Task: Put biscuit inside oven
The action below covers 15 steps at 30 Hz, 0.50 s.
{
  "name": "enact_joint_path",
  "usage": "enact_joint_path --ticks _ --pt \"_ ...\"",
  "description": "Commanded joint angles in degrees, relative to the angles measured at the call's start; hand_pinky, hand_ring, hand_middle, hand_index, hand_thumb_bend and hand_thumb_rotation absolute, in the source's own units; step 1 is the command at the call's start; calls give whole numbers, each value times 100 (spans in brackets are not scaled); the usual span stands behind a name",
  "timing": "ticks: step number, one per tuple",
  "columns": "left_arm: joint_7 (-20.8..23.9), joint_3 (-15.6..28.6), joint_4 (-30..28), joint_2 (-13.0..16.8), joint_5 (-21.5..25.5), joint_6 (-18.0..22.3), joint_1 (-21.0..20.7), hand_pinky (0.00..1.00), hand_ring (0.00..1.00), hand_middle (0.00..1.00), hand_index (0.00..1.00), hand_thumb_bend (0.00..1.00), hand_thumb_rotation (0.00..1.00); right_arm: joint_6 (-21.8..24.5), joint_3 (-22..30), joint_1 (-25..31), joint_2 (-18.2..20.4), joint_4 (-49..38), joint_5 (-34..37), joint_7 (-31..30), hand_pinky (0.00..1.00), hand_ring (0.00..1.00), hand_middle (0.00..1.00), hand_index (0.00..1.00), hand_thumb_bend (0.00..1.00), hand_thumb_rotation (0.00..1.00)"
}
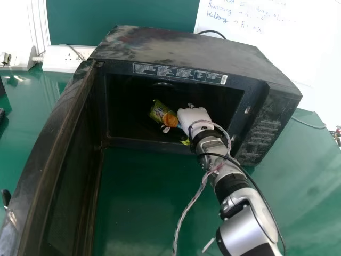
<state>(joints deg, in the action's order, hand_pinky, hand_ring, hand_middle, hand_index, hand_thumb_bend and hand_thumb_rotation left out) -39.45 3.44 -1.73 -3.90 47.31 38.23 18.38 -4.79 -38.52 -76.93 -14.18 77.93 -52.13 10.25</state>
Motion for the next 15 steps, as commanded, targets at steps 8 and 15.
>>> enact_joint_path --ticks 8,15 --pt "-93 -202 -207 -458 -20 -8 115 93 94 96 96 93 71 3 55 -158 -11 3 97 91 20 28 47 62 58 0" --pt "-102 -225 -214 -442 -60 17 131 94 95 96 97 93 72 -45 55 -356 30 7 94 67 21 29 47 60 58 0"
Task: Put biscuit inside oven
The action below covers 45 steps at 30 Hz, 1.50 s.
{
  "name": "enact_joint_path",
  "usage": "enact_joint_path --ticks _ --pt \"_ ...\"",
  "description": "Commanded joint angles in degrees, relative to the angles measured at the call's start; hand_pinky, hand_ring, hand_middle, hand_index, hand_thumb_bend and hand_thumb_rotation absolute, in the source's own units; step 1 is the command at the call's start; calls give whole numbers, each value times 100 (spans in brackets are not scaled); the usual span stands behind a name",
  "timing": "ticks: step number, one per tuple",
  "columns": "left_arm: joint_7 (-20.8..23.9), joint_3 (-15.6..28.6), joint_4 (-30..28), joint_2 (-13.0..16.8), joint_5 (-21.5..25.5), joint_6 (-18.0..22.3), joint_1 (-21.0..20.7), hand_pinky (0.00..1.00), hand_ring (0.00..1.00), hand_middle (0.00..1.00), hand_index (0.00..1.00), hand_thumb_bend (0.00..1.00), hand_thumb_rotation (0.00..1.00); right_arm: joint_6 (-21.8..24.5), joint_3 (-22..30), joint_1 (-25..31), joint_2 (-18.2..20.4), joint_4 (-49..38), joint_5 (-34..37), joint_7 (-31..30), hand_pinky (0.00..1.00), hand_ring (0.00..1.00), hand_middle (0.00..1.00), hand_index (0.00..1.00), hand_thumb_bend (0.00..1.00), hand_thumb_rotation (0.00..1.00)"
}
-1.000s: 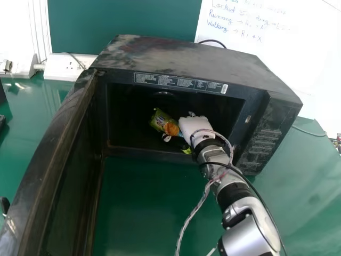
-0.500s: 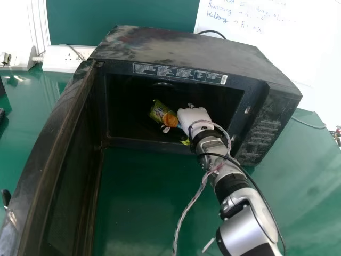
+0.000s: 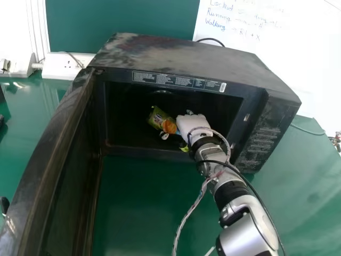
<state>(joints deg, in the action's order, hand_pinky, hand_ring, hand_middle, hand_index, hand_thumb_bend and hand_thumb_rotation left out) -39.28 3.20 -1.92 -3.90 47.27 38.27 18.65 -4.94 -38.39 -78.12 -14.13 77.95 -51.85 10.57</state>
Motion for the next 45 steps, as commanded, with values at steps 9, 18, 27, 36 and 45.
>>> enact_joint_path --ticks 9,18,27,36,45 --pt "-118 -211 -204 -447 -15 -1 91 94 95 96 96 92 70 -116 72 -305 11 19 142 -26 21 29 47 68 57 0" --pt "-92 -200 -201 -428 1 -40 67 94 94 95 96 93 70 -11 3 -377 41 19 103 -138 36 49 60 72 98 14" --pt "-82 -216 -200 -440 -18 -14 67 93 94 95 96 93 71 -62 -84 -380 21 23 53 -270 45 58 67 79 100 23" --pt "-111 -238 -233 -439 51 -78 79 94 95 96 96 93 70 -63 -125 -380 18 24 27 -357 56 70 74 80 100 27" --pt "-74 -231 -248 -424 2 -69 94 95 95 96 97 93 71 -243 -12 -307 -67 -52 159 -50 52 66 71 77 100 27"
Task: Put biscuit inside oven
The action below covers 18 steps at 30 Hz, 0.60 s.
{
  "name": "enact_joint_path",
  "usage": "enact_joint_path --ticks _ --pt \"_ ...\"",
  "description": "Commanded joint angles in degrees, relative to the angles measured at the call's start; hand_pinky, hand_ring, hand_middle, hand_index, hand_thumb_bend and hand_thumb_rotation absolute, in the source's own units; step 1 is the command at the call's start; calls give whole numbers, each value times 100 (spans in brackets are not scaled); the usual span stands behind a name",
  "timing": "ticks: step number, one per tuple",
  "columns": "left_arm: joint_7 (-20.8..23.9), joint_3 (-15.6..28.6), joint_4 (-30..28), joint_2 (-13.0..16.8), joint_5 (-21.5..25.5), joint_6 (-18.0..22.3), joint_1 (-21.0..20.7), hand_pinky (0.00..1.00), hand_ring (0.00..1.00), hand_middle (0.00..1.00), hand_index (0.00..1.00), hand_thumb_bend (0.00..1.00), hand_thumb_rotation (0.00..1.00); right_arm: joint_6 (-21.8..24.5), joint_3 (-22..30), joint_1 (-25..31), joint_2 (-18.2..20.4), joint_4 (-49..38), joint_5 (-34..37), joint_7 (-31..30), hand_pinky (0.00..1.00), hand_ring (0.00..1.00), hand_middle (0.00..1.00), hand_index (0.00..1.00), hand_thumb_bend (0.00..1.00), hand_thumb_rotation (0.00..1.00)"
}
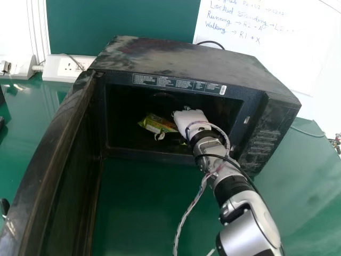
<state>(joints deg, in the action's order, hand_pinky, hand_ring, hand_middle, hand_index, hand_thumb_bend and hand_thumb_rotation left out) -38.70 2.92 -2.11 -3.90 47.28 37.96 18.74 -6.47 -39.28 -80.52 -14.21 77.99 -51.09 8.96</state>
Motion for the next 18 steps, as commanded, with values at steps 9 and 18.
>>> enact_joint_path --ticks 9,18 --pt "-201 -139 -150 -375 47 -52 6 93 95 96 97 93 70 -541 551 184 -209 -165 581 320 45 60 69 75 100 22" --pt "-203 -132 -120 -370 81 -102 -49 93 95 96 96 92 71 -861 1104 472 -379 -418 1182 314 43 60 69 74 98 18"
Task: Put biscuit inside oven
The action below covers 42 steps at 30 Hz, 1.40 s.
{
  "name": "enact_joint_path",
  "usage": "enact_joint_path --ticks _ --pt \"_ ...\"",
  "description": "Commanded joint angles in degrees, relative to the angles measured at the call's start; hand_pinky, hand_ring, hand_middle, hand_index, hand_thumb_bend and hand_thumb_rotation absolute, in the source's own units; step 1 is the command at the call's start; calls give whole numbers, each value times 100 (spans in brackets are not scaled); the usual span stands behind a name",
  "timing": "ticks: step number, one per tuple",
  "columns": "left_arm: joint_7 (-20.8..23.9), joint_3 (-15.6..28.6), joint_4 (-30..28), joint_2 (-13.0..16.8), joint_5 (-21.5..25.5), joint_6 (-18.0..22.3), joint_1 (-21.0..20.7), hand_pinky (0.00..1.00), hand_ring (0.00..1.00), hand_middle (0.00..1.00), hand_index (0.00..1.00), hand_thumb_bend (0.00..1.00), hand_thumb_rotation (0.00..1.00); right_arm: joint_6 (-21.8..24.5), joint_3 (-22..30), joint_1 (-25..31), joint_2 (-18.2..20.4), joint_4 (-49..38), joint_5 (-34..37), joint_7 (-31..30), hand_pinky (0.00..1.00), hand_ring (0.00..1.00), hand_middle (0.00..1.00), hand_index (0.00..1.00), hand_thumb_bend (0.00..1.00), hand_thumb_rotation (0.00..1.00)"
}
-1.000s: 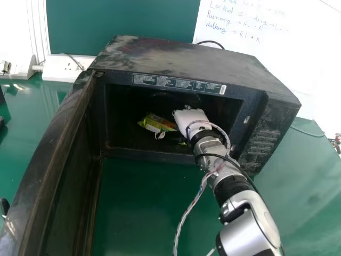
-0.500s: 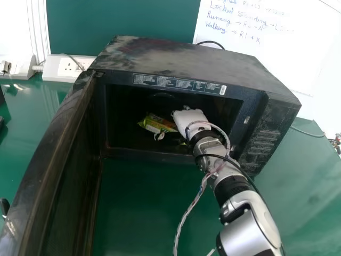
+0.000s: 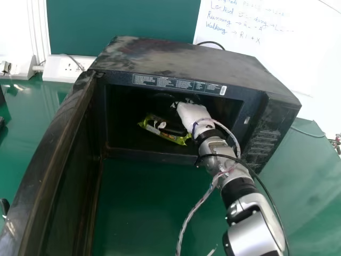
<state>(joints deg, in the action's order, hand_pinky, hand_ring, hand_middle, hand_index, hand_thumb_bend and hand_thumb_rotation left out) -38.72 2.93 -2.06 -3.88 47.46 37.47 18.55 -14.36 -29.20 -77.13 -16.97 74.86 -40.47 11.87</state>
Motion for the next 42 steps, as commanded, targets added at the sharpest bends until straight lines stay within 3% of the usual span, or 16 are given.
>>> enact_joint_path --ticks 1,6,17,27,35,39,42 --pt "-199 -130 -130 -370 69 -66 -31 94 95 96 96 93 70 -123 154 182 -130 -142 175 10 45 61 69 74 98 18" --pt "-244 -99 -86 -367 59 -40 -65 94 95 97 97 92 72 -364 422 483 -255 -371 466 -22 57 70 75 75 96 19" --pt "-289 -33 -65 -340 179 -121 -119 93 95 96 96 92 70 -744 1048 1291 -354 -977 1085 162 58 69 73 73 89 16" --pt "-306 -27 -85 -337 168 -184 -142 95 95 97 97 92 70 -676 1399 1991 -403 -1737 1337 133 62 71 74 74 87 12" --pt "-307 -27 -73 -367 148 -162 -151 95 95 97 96 91 70 -626 1975 2697 -415 -2658 2029 -354 63 72 76 75 87 7" --pt "-315 -17 -33 -374 137 -147 -188 94 96 97 97 91 71 -573 2312 3189 -433 -3232 2434 -635 72 76 76 75 86 6" --pt "-312 4 -1 -364 113 -127 -210 94 95 97 97 91 71 -624 2525 3545 -454 -3577 2639 -732 68 76 76 75 85 9"
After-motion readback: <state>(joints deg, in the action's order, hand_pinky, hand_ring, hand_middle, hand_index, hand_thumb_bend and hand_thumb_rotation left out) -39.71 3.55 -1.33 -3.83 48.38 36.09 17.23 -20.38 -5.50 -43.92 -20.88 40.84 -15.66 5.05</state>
